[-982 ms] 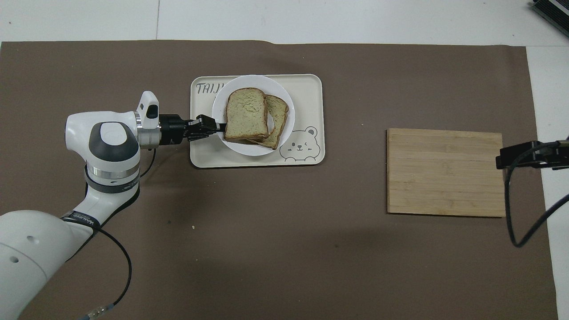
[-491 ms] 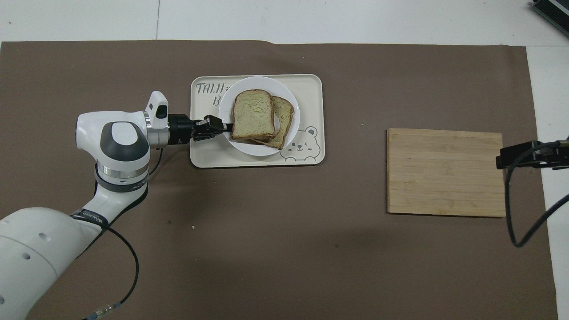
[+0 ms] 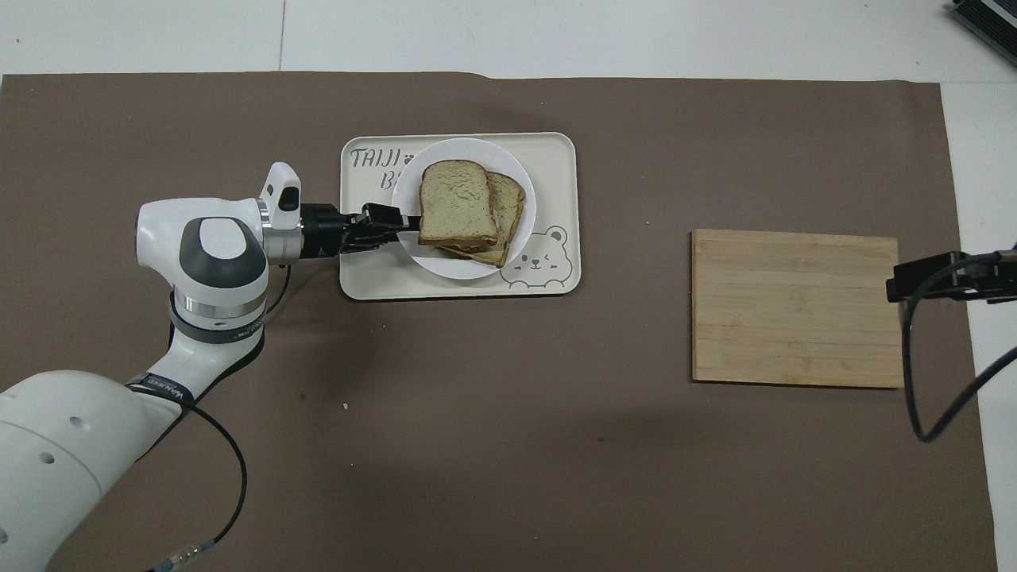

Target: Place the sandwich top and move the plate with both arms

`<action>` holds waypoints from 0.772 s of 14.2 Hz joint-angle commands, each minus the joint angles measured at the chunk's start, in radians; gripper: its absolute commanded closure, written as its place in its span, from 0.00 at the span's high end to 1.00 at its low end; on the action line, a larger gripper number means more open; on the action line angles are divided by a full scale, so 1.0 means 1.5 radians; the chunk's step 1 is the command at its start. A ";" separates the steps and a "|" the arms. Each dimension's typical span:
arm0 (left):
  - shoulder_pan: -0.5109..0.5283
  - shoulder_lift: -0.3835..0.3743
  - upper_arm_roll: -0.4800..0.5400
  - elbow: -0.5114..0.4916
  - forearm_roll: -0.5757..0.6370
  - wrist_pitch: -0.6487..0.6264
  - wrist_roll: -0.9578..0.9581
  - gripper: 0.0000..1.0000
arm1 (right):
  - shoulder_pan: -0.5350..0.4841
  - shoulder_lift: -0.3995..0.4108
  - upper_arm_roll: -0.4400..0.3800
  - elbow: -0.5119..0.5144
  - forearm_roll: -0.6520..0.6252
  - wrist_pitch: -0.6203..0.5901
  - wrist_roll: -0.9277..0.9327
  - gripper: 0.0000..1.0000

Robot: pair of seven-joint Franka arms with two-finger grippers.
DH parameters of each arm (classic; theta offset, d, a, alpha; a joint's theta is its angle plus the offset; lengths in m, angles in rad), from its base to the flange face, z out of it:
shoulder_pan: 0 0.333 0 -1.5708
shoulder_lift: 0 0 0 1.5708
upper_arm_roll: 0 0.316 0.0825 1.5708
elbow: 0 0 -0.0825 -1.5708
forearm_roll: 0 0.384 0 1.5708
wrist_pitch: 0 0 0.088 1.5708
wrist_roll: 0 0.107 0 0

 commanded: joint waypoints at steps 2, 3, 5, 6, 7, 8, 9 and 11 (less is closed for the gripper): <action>-0.003 -0.039 0.007 -0.007 0.065 0.006 -0.019 0.53 | -0.006 0.002 0.002 0.003 0.008 0.005 -0.019 1.00; -0.006 -0.046 0.008 -0.003 0.100 0.006 -0.030 0.53 | -0.006 0.002 0.002 0.003 0.008 0.005 -0.019 1.00; -0.011 -0.049 0.007 0.017 0.228 0.009 -0.124 0.53 | -0.006 0.002 0.002 0.003 0.008 0.005 -0.019 1.00; -0.011 -0.049 0.004 0.048 0.290 0.004 -0.172 0.53 | -0.006 0.002 0.002 0.003 0.008 0.005 -0.019 1.00; -0.016 -0.049 0.004 0.069 0.342 -0.003 -0.208 0.53 | -0.006 0.002 0.002 0.003 0.008 0.005 -0.019 1.00; -0.027 -0.051 0.006 0.082 0.389 -0.005 -0.237 0.55 | -0.006 0.002 0.002 0.003 0.008 0.005 -0.019 1.00; -0.029 -0.063 0.007 0.086 0.429 -0.005 -0.253 0.59 | -0.006 0.002 0.002 0.003 0.008 0.005 -0.019 1.00; -0.026 -0.083 0.009 0.088 0.509 -0.005 -0.268 0.72 | -0.006 0.002 0.002 0.003 0.008 0.005 -0.019 1.00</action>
